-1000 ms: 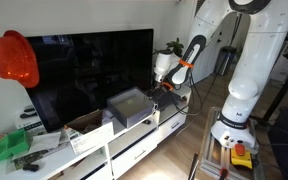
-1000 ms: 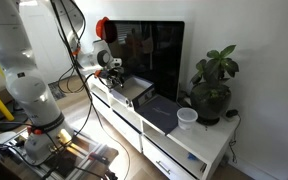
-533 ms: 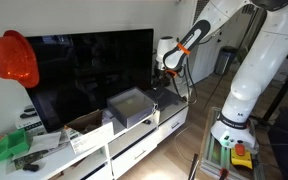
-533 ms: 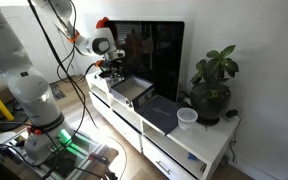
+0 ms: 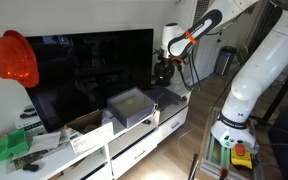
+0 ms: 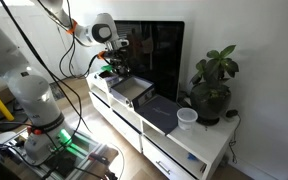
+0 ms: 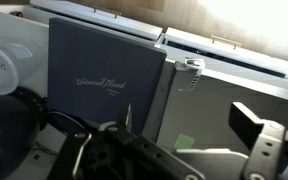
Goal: Hang the sunglasses on the edge of the blue box
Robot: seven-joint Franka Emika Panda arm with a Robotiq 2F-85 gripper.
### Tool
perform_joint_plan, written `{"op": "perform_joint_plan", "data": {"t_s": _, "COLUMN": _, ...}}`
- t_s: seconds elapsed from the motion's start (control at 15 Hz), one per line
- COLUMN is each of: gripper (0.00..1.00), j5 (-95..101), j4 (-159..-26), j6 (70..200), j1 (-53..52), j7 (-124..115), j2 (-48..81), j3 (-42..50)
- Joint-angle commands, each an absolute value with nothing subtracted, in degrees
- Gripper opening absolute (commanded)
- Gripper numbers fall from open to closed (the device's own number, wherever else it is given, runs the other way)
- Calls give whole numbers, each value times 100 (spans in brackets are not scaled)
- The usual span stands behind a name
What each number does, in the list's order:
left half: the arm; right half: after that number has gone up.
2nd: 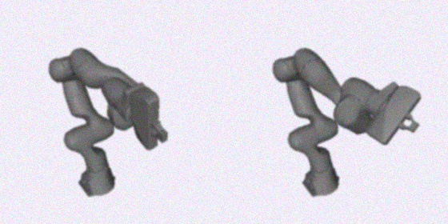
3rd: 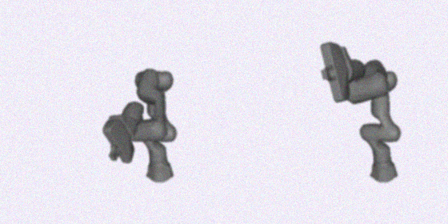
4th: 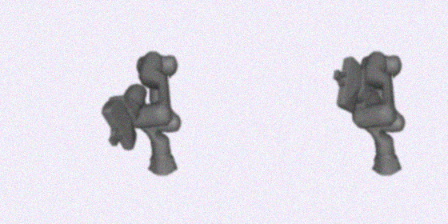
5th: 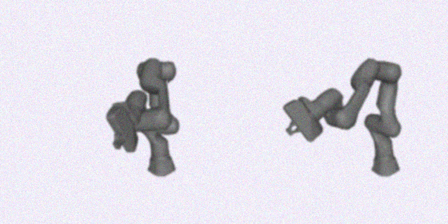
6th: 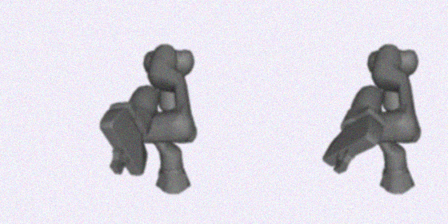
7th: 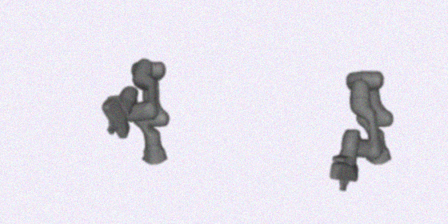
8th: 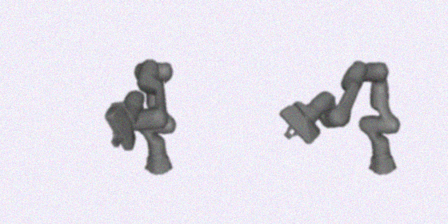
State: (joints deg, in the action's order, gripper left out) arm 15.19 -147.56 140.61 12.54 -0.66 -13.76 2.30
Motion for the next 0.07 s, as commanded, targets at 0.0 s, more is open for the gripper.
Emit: {"op": "perform_joint_plan", "data": {"t_s": 0.0, "gripper": 100, "j5": 1558, "j4": -14748, "j6": 14040, "j1": 1140, "j7": -85, "j2": -1381, "j3": 351}}
